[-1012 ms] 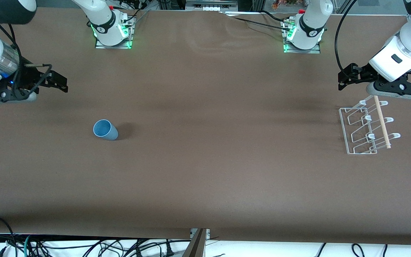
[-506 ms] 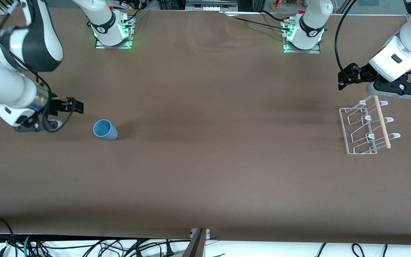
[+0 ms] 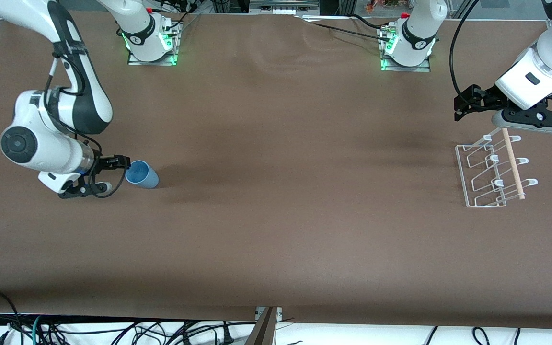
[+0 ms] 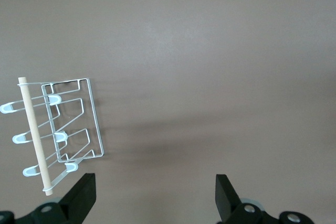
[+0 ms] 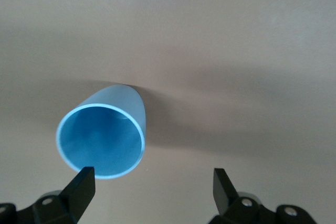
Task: Transfer cup to left arm and place on rack
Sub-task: 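Move the right gripper down to the blue cup's side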
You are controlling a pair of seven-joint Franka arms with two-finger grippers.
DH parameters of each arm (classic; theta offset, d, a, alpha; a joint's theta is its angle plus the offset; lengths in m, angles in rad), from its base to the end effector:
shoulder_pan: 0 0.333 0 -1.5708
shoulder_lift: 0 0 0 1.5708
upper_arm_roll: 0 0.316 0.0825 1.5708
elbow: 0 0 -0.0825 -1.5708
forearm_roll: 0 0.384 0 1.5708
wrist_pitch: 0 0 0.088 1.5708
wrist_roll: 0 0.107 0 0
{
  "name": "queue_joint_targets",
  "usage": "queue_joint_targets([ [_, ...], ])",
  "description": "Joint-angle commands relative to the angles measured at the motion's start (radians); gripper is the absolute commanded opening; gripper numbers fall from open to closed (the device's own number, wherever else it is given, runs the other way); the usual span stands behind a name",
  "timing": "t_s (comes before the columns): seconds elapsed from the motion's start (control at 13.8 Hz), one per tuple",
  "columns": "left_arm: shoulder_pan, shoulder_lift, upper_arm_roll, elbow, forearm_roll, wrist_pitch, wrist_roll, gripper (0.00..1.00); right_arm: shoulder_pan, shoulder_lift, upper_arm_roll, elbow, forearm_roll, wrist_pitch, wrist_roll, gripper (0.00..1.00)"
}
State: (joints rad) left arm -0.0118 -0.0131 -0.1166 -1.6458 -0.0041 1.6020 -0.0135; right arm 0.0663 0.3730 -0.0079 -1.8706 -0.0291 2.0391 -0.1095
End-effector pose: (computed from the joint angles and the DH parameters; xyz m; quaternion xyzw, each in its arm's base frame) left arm 0.5468 -0.0714 0.5989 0.9982 -0.0573 -0.0154 0.0002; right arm 0.6072 0.0341 0.2998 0.9905 0.0914 -0.1024 0.0111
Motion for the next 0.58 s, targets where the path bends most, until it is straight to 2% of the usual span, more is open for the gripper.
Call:
queue_joint_targets([
  [0.0, -0.002, 0.010, -0.003, 0.026, 0.015, -0.022, -0.013, 1.00, -0.008, 0.018, 0.006, -0.008, -0.017, 0.016, -0.022, 0.99],
  [0.36, -0.002, 0.010, -0.003, 0.026, 0.015, -0.022, -0.013, 1.00, 0.000, 0.076, 0.008, -0.008, -0.017, 0.039, -0.021, 0.97],
  [0.43, -0.002, 0.009, -0.003, 0.026, 0.015, -0.022, -0.013, 1.00, 0.003, 0.083, 0.008, -0.008, -0.017, 0.039, -0.021, 0.84],
  [0.51, -0.002, 0.008, -0.003, 0.026, 0.015, -0.022, -0.013, 1.00, 0.004, 0.086, 0.008, -0.008, -0.017, 0.036, -0.021, 0.65],
])
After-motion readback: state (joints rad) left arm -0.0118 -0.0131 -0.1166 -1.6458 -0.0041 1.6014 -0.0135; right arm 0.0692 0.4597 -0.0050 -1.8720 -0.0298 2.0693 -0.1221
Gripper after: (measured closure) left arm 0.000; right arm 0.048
